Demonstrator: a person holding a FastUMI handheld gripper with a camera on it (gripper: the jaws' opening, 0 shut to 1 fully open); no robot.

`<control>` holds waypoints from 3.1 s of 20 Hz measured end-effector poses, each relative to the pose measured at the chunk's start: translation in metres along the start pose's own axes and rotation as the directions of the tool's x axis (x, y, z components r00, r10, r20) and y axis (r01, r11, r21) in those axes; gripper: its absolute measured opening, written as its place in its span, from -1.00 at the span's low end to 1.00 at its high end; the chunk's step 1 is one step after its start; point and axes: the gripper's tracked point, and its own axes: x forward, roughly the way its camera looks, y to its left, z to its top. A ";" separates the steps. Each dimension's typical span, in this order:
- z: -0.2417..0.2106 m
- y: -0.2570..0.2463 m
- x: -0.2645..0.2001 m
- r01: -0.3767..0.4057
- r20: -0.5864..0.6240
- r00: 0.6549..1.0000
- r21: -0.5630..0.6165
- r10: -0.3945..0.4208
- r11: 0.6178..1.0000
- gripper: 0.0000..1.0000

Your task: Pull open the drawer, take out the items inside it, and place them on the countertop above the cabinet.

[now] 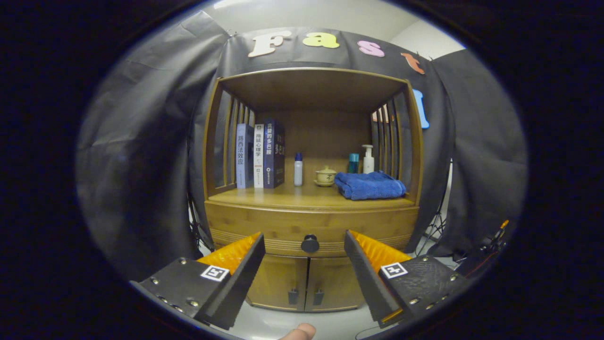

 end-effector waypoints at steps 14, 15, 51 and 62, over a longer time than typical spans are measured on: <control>-0.074 -0.007 0.121 0.056 -0.053 0.997 0.039 -0.054 0.998 1.00; -0.077 -0.010 0.130 0.059 -0.055 0.997 0.046 -0.057 0.997 1.00; -0.100 -0.004 0.073 0.041 -0.144 0.989 0.059 -0.032 0.997 -0.41; -0.093 -0.003 -0.004 0.036 -0.136 0.990 0.058 -0.028 0.998 -0.41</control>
